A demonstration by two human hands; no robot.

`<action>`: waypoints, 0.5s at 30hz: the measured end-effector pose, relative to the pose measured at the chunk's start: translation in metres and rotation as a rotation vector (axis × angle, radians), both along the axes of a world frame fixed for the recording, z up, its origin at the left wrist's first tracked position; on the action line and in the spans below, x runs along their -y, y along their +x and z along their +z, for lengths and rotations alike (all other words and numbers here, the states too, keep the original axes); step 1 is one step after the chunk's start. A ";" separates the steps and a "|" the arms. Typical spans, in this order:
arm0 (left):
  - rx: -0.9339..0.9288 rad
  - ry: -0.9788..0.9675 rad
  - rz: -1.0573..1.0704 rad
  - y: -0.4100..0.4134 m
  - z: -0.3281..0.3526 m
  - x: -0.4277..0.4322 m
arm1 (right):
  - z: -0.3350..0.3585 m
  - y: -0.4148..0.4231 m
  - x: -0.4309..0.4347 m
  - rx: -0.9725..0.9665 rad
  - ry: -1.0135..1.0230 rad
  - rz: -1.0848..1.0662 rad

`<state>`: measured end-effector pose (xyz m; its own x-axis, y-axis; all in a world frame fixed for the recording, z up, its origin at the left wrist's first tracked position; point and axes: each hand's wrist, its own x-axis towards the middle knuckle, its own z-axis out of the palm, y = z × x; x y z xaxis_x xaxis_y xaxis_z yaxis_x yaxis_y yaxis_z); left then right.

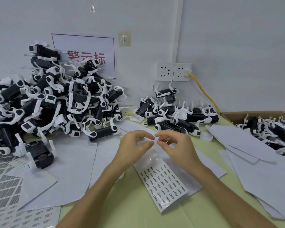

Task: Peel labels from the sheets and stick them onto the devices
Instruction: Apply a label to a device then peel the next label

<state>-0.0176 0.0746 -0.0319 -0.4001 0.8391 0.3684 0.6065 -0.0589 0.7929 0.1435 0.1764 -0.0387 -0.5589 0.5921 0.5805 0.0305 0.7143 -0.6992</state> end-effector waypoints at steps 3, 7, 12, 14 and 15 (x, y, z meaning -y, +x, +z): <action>0.047 0.008 -0.059 0.001 -0.001 0.000 | 0.002 0.001 0.001 -0.012 -0.039 -0.004; 0.126 0.053 -0.110 0.001 -0.002 0.000 | 0.005 0.002 0.002 -0.038 -0.083 -0.028; 0.212 0.070 -0.161 0.003 0.000 0.000 | 0.006 0.003 0.002 -0.092 -0.105 -0.087; 0.225 0.071 -0.173 0.003 0.000 0.000 | 0.007 0.003 0.003 -0.092 -0.079 -0.105; 0.228 0.072 -0.175 0.003 0.000 0.000 | 0.007 0.002 0.003 -0.088 -0.063 -0.112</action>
